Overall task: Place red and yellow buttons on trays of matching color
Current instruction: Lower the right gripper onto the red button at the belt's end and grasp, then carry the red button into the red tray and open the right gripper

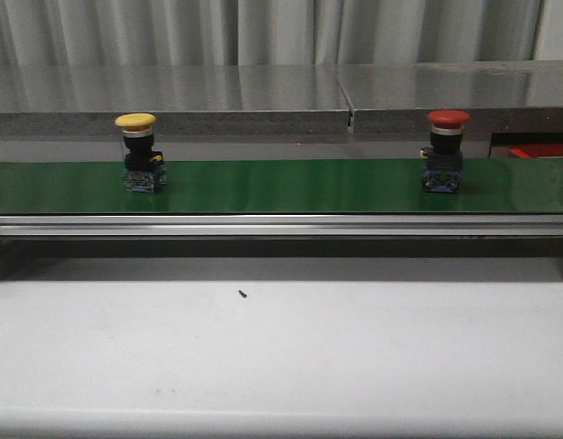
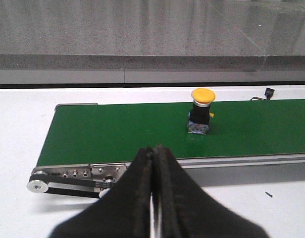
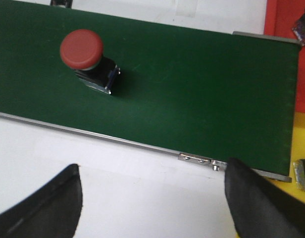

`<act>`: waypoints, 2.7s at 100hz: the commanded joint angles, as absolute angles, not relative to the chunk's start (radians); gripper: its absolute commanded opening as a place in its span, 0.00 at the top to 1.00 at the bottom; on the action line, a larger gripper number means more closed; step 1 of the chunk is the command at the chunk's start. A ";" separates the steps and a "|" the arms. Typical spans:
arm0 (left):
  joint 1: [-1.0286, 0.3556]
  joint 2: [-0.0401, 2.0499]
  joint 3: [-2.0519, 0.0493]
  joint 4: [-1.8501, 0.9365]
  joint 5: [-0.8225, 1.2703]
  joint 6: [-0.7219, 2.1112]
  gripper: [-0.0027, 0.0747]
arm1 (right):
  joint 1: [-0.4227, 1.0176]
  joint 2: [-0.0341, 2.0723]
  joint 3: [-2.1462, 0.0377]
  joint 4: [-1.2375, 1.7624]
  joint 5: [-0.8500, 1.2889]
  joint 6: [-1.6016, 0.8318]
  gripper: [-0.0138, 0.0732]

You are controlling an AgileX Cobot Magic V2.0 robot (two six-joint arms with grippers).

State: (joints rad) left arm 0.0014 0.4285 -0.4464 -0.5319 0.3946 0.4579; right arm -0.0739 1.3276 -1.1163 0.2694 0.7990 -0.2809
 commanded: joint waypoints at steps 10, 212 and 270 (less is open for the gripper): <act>-0.006 0.431 -0.473 -0.556 0.327 0.456 0.99 | -0.062 1.445 -1.203 0.282 0.770 -0.310 0.17; -0.006 0.431 -0.473 -0.556 0.327 0.456 0.99 | -0.377 2.158 -2.278 0.308 1.067 -0.305 0.65; -0.006 0.431 -0.473 -0.556 0.327 0.456 0.99 | -0.461 2.332 -2.478 0.379 0.970 -0.304 0.65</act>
